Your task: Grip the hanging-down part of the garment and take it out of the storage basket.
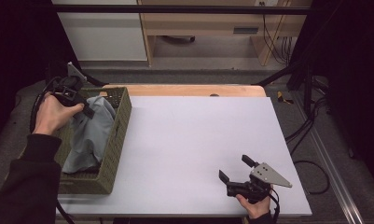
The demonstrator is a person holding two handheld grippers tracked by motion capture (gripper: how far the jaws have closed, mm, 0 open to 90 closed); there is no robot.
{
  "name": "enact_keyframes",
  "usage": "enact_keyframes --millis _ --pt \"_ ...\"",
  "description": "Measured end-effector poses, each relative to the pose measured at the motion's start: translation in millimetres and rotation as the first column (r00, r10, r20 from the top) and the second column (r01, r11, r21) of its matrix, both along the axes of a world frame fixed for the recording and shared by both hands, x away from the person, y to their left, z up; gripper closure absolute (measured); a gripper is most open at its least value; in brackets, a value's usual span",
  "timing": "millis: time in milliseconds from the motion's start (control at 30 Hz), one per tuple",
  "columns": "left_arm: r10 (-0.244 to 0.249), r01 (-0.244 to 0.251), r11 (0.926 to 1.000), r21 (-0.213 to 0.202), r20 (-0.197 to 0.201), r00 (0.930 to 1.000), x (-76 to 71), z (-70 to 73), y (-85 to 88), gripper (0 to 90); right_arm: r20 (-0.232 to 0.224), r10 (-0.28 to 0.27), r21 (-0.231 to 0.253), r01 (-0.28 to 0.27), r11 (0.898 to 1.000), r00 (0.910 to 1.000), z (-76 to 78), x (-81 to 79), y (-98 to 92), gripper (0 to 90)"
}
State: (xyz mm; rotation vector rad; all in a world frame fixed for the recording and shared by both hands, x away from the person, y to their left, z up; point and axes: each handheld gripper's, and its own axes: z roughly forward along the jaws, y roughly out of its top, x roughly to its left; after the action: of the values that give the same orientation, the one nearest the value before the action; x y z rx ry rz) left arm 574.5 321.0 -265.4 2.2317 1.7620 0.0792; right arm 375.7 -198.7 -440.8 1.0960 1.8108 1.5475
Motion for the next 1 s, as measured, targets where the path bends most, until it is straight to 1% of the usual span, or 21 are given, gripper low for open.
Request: enact_keyframes --millis 100,133,167,200,400,600,700,733,767,800,833,900,967,1000 --pt "-0.011 0.011 0.9999 0.005 0.005 0.9999 0.2 1.2 0.5 80.2 0.0 -0.001 -0.002 0.001 1.0 1.0 -0.3 0.4 -0.3 0.1" --pt "-0.007 0.007 1.0 0.0 -0.002 1.0 -0.2 1.8 -0.4 80.2 0.0 0.001 0.002 -0.001 1.0 1.0 -0.3 0.5 -0.4 0.1" --pt "-0.015 0.015 0.9998 0.01 0.004 0.9999 0.0 2.6 -0.1 80.2 0.001 0.0 0.001 0.0 1.0 1.0 -0.3 0.8 -0.3 0.1" --pt "-0.005 0.005 1.0 0.005 0.007 1.0 -0.8 3.3 -1.1 80.2 0.002 0.0 0.004 0.0 1.0 1.0 -0.3 0.9 -0.1 0.1" --pt "-0.008 0.008 0.9999 0.007 0.017 0.9998 -2.8 9.5 -1.5 80.3 -0.001 0.001 0.0 -0.001 1.0 1.0 -0.2 0.5 -0.1 0.1" --pt "-0.006 0.006 0.9999 0.015 0.042 0.9991 -8.3 24.2 -1.0 80.3 -0.001 0.004 -0.002 -0.004 1.0 1.0 -0.5 1.2 1.1 0.1" --pt "-0.008 0.007 0.9998 0.018 0.055 0.9984 -12.0 33.8 -0.2 80.3 -0.002 0.007 -0.003 -0.007 1.0 1.0 -0.1 1.0 2.3 0.1" --pt "-0.008 0.007 0.9998 0.018 0.055 0.9984 -12.0 33.8 -0.2 80.4 -0.002 0.007 -0.003 -0.007 1.0 1.0 -0.1 1.0 2.3 0.1" --pt "-0.005 0.003 0.9998 0.017 0.067 0.9978 -14.3 39.3 0.2 80.4 -0.002 0.009 0.002 -0.009 1.0 1.0 0.6 1.1 3.1 0.1" --pt "-0.005 0.003 0.9998 0.017 0.067 0.9978 -14.3 39.3 0.2 80.3 -0.002 0.009 0.002 -0.009 1.0 1.0 0.6 1.1 3.1 0.1" --pt "-0.004 0.002 0.9998 0.02 0.078 0.9969 -16.8 45.9 0.8 80.3 -0.001 0.01 0.001 -0.01 1.0 0.9999 1.0 1.3 3.5 0.1" --pt "-0.002 0.0 0.9997 0.025 0.092 0.9957 -19.7 53.7 1.0 80.3 -0.003 0.016 -0.002 -0.016 1.0 0.9999 1.2 1.3 3.6 0.1" --pt "-0.005 0.003 0.9996 0.026 0.096 0.9953 -20.6 56.3 1.3 80.3 0.002 0.013 0.0 -0.013 1.0 0.9999 1.5 1.8 4.7 0.1" --pt "-0.003 0.001 0.9997 0.024 0.104 0.9946 -22.1 60.4 1.0 80.3 0.002 0.013 0.0 -0.013 1.0 0.9999 1.5 1.8 4.7 0.1"
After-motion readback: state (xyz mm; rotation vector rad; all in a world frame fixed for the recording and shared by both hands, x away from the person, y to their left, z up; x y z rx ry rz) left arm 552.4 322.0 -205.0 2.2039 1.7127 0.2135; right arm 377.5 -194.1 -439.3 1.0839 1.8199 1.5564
